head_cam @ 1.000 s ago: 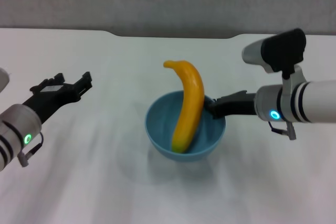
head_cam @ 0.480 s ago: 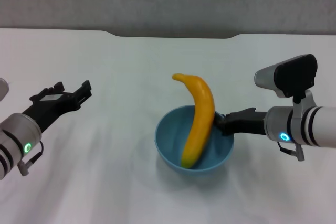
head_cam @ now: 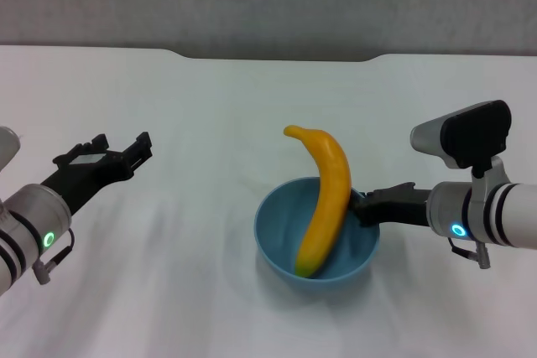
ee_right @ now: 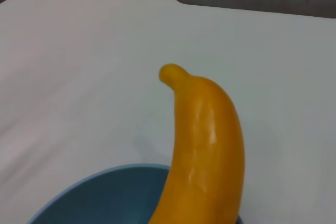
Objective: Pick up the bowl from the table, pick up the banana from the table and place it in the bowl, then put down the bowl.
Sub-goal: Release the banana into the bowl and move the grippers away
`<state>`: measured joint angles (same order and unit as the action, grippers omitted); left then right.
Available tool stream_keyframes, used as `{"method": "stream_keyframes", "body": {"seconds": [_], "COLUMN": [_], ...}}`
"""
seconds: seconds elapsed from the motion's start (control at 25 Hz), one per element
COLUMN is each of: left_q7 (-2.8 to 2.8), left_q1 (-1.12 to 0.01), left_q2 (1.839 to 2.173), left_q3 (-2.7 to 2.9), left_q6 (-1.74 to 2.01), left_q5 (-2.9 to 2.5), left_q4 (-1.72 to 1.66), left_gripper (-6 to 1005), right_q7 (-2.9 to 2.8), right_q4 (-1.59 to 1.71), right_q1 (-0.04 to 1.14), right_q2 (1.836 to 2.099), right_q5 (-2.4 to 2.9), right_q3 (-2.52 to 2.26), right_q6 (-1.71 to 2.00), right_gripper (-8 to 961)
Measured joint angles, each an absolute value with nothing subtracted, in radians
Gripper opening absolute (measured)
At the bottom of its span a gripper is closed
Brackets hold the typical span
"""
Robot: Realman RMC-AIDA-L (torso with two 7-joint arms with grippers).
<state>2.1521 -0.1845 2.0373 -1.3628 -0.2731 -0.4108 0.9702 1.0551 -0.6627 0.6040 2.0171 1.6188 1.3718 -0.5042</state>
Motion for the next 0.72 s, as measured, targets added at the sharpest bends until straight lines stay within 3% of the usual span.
{"method": "stream_keyframes", "body": {"seconds": [0.36,0.56,0.72], "left_q7": [2.150,2.150,2.149], "left_q1": [-0.176,-0.165,-0.157], "left_q2": [2.037,2.037,2.036], "left_q3": [-1.362,-1.362,-1.362], "left_q6": [-0.275,-0.280,-0.290], "left_q5": [-0.412,-0.411,-0.410], "left_q4": [0.970,0.973,0.977], "left_gripper": [751,751,751], "right_q7": [1.056,1.057,1.057], "right_q4": [-0.700,-0.782,-0.902], "right_q1": [0.579,0.519,0.419], "right_q2": [2.011,2.007,2.002], "right_q5": [1.618,1.627,1.652], "right_q3": [1.378,1.386,1.414], "right_q6": [-0.496,-0.489,-0.484], "right_gripper": [84,300,376]}}
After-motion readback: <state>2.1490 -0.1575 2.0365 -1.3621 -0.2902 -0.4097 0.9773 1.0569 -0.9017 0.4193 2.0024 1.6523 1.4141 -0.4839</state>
